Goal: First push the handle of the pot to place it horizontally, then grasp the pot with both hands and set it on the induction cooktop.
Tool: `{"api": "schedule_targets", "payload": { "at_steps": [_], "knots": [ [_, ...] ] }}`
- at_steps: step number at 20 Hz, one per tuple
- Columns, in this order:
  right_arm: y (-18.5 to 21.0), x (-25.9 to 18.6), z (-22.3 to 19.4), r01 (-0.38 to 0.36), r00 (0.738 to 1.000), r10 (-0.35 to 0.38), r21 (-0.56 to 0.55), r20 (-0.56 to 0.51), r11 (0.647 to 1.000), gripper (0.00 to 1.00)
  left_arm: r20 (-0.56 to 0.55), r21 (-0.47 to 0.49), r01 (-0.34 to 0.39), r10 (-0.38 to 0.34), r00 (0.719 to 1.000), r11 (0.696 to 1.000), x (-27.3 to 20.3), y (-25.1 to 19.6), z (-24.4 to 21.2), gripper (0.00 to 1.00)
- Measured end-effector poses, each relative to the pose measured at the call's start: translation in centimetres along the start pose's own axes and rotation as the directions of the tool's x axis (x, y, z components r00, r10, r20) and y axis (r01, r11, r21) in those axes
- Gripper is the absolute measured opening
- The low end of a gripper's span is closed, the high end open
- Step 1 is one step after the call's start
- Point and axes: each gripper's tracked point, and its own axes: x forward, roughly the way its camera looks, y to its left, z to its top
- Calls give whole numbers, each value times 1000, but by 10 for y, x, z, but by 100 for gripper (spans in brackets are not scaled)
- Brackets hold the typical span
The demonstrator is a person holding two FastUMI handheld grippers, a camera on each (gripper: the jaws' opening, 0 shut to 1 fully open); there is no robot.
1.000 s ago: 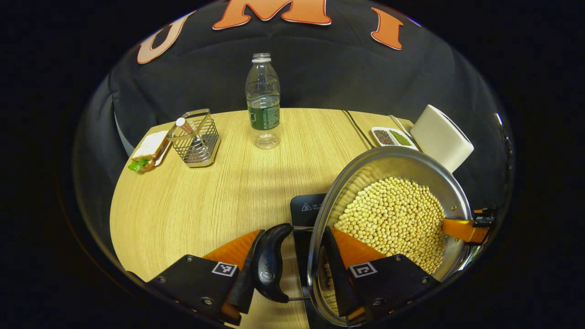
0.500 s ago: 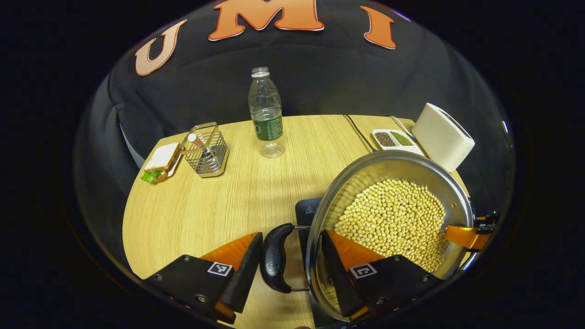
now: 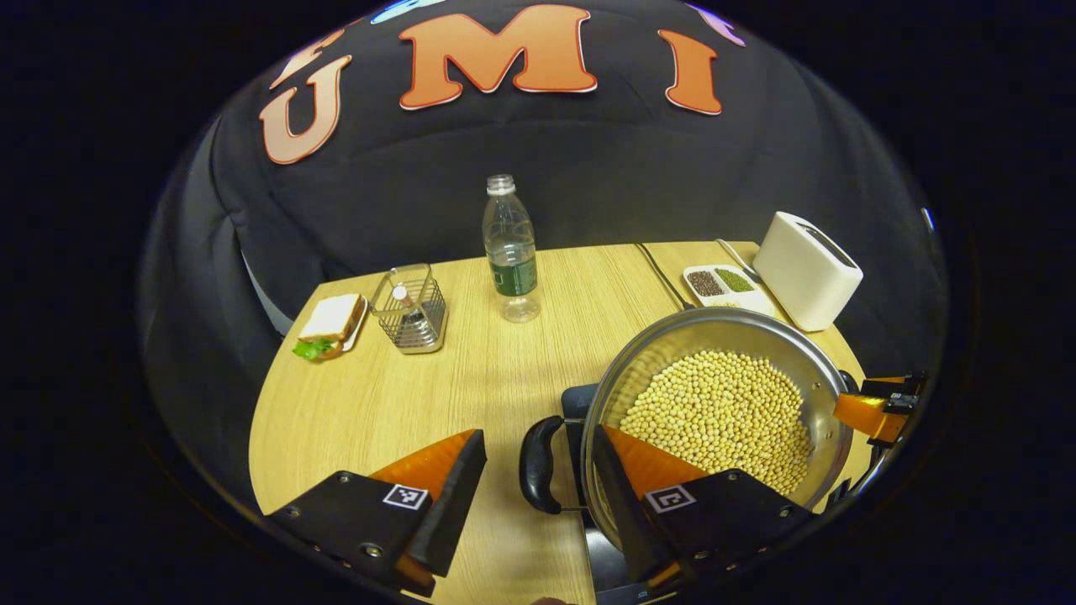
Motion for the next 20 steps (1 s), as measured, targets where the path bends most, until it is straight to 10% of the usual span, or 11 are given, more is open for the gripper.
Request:
{"api": "schedule_targets", "payload": {
  "at_steps": [10,20],
  "knots": [
    [27,-62,92,-27,959,61,-123,276,992,92,236,-60,-28,41,971,998,-70,28,87,78],
    [64,-193,212,-40,792,151,-197,591,980,93,608,-178,-41,142,781,983,-204,94,224,77]
  ]
}}
